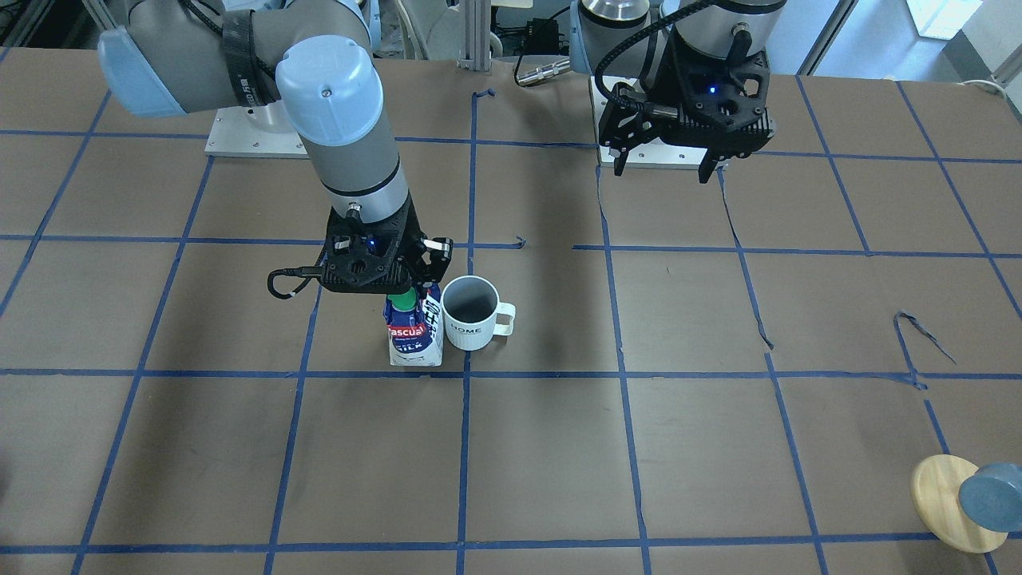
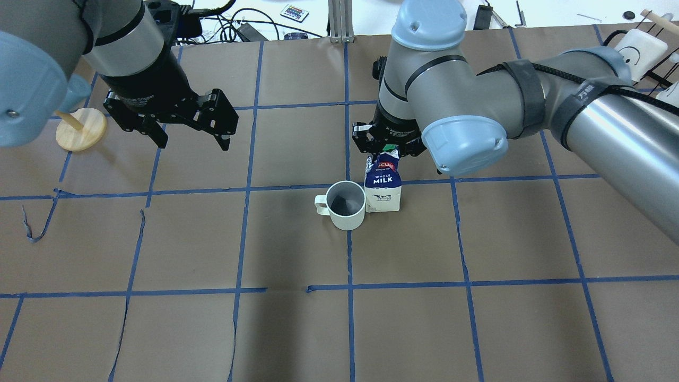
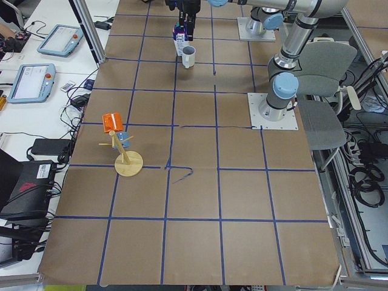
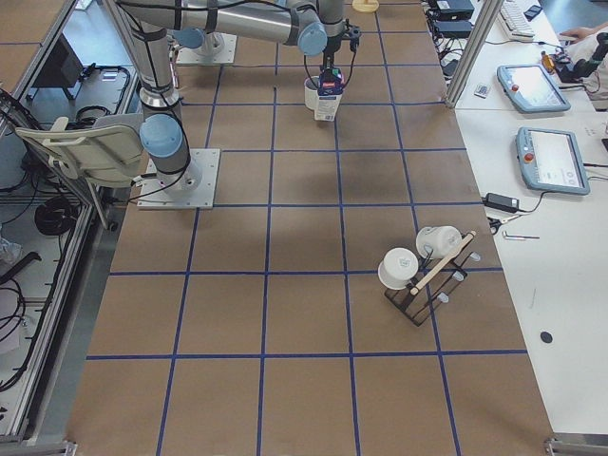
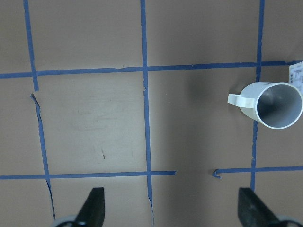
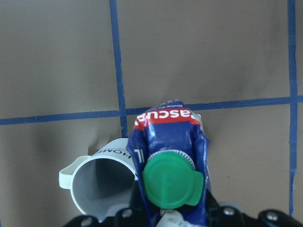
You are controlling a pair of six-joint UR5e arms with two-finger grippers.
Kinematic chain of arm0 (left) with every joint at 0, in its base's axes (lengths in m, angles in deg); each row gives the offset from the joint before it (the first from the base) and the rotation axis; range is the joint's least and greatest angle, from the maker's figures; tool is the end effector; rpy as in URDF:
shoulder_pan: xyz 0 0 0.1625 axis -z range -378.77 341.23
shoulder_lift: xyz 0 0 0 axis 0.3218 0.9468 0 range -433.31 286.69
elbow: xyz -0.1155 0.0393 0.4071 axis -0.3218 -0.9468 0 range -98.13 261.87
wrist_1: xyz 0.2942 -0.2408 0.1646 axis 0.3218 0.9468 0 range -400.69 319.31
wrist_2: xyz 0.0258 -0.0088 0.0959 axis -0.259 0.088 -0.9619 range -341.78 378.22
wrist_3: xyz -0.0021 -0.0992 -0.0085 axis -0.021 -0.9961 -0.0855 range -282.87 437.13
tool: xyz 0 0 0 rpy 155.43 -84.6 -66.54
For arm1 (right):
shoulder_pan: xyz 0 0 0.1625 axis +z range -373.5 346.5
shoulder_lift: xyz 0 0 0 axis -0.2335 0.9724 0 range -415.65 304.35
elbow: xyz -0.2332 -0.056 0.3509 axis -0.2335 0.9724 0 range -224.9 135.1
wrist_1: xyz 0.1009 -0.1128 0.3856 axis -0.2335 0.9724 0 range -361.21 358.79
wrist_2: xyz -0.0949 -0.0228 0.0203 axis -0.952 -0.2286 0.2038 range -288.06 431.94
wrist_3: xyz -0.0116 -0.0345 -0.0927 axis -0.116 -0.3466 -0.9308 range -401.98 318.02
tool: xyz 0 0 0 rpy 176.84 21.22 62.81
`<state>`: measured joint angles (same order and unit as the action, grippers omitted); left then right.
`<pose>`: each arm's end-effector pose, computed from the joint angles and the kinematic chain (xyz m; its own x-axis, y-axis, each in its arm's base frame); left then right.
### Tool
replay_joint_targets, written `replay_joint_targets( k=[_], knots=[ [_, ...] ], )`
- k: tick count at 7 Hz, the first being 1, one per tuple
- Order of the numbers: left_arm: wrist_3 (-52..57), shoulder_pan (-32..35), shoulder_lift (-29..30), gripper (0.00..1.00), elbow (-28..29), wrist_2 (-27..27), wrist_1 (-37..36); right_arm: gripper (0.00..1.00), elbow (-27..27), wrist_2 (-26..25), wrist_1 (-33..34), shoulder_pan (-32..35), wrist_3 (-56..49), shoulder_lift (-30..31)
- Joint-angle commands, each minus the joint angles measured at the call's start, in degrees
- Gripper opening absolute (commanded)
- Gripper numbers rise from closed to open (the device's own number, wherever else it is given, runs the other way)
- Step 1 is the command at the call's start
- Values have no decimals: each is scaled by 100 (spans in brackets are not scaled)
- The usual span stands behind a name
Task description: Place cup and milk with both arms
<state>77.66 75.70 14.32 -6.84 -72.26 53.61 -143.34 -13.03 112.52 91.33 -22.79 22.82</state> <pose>-0.1689 -0.4607 0.5114 -0.9962 0.0872 -0.0083 0.0871 0.9961 0.0113 0.2805 -0.5046 0.3525 -0.9920 0.0709 -0.1042 0.0747 0.9967 -0.0332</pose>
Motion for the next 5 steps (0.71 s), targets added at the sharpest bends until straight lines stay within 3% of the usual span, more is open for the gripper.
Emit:
replay_joint_targets(
  k=[1,5],
  knots=[
    [88,-25,-27,100,-5,13,-34,45,-79,-28,71,11,-64,19],
    [26,-34,-71,100,-23,4,-131,46,-210,-28,62,20,-82,45]
  ],
)
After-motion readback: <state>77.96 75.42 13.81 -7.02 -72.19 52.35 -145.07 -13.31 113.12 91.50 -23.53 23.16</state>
